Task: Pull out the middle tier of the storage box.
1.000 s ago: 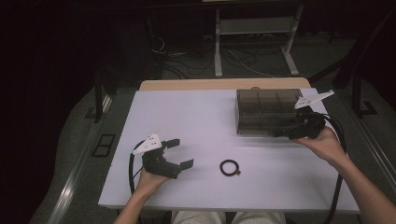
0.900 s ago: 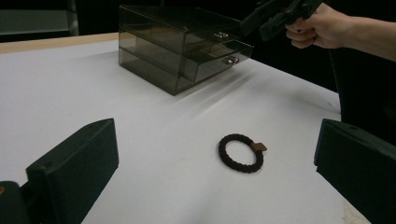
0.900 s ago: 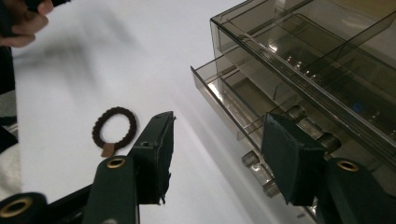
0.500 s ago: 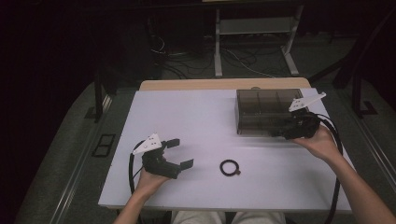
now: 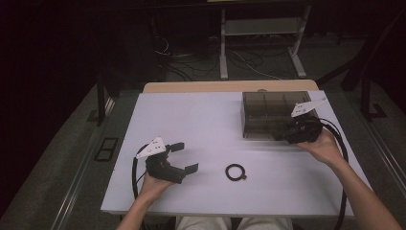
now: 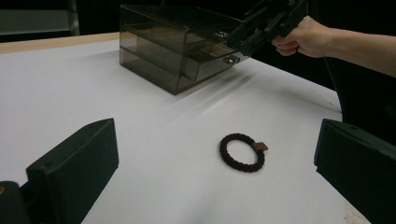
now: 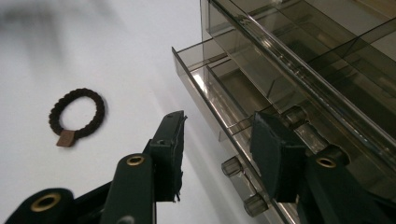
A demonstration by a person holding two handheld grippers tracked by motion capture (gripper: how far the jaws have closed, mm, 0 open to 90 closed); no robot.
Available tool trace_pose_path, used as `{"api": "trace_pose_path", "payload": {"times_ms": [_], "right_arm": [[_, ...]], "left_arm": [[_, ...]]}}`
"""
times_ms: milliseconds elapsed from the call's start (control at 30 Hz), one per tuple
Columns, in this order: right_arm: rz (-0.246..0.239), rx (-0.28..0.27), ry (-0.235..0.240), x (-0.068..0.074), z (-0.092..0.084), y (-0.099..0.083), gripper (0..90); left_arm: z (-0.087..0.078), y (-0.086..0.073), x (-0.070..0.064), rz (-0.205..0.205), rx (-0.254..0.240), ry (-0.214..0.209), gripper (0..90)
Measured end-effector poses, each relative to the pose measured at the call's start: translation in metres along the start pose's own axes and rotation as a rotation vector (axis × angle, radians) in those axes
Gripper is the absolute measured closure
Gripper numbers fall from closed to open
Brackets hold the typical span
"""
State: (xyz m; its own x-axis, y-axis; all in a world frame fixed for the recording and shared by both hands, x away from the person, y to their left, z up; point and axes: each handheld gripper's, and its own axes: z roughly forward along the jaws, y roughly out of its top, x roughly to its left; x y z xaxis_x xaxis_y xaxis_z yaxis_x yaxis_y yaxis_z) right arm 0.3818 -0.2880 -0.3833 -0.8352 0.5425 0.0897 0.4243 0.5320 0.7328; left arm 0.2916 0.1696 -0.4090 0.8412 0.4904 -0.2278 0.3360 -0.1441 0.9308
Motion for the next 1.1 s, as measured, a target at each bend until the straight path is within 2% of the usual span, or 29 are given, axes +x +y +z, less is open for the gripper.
{"api": "trace_pose_path", "payload": {"times_ms": [300,833,1100], "right_arm": [[-0.006,0.022,-0.004,-0.001,0.010,-0.002,55.0],[0.021,0.013,0.030,-0.011,0.018,-0.004,68.5],[0.012,0.015,0.022,-0.012,0.020,-0.005,73.0]], "left_arm": [[0.000,0.000,0.000,0.001,-0.001,-0.002,0.0],[0.000,0.000,0.000,0.000,0.002,0.001,0.0],[0.000,0.000,0.000,-0.001,0.002,0.003,0.0]]}}
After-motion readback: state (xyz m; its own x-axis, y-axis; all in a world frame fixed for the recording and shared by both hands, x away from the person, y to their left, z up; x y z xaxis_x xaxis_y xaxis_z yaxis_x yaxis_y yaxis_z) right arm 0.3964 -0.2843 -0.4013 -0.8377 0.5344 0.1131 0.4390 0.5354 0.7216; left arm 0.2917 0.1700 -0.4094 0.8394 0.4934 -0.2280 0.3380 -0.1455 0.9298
